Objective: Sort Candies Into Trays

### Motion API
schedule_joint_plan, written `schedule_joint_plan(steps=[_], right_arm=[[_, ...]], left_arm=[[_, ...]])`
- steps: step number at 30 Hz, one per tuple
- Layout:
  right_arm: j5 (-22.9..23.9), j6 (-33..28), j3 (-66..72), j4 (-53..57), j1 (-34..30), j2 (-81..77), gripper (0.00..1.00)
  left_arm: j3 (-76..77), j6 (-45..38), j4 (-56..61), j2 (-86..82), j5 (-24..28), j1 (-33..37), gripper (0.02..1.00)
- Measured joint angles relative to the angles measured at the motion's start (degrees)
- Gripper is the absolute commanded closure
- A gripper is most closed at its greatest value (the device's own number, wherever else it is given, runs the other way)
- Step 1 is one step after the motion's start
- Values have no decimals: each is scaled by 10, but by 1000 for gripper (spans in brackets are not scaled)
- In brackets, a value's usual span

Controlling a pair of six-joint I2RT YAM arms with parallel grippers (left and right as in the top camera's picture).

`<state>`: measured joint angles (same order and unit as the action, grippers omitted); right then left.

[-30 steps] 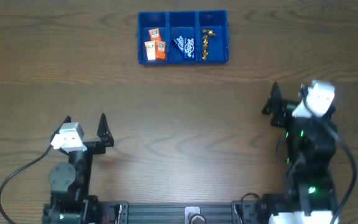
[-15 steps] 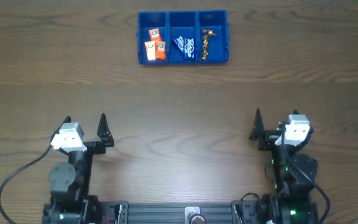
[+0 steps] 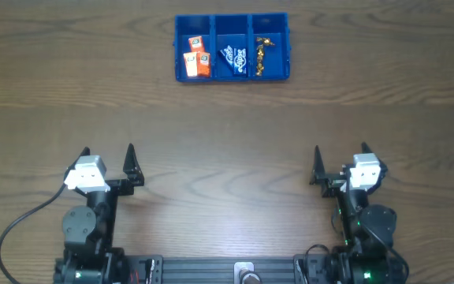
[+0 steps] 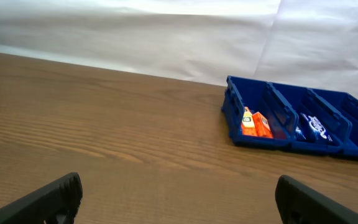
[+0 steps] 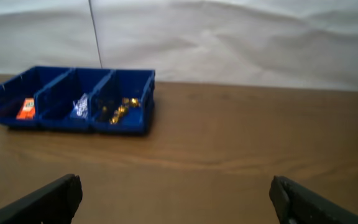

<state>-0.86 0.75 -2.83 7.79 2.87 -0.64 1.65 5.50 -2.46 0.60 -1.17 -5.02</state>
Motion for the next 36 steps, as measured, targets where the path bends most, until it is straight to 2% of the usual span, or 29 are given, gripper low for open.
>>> schedule_joint_plan(steps=[3, 36], right_arm=[[0, -2, 14, -29, 0, 0, 3], [0, -2, 19, -30, 0, 0, 3]], left_arm=[[0, 0, 0, 0, 0, 0, 20], [0, 0, 0, 0, 0, 0, 23]])
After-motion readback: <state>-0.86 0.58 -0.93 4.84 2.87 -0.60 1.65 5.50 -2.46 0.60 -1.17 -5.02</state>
